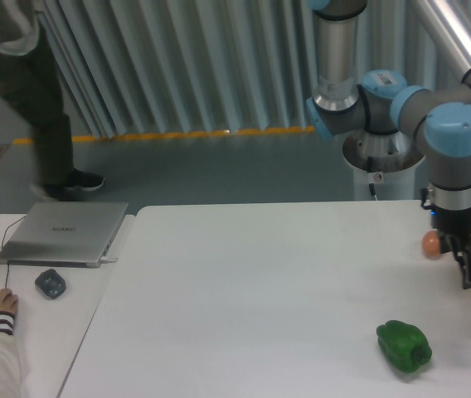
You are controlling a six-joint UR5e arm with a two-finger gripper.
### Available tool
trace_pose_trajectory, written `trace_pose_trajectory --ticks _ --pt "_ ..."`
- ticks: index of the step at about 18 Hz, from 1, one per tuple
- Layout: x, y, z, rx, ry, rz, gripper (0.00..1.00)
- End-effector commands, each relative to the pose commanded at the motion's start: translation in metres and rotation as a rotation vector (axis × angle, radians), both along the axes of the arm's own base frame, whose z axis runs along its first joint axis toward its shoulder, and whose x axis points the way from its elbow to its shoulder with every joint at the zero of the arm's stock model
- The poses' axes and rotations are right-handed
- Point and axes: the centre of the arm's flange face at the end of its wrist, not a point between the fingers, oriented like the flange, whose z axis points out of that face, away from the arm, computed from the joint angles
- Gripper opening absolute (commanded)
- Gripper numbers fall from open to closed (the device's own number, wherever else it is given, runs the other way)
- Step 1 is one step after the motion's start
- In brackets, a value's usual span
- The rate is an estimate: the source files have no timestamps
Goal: Place the red pepper on the table
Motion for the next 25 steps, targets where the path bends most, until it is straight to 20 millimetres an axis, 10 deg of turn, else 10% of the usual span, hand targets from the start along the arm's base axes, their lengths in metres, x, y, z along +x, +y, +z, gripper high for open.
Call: trace_pose_trajectory --ticks 18,25 --pt "-0.153 -0.168 -0.037 -0.133 0.002 -0.852 1.00" --pt "-0.192 -0.187 -0.031 -0.267 -0.011 -1.059 1.00"
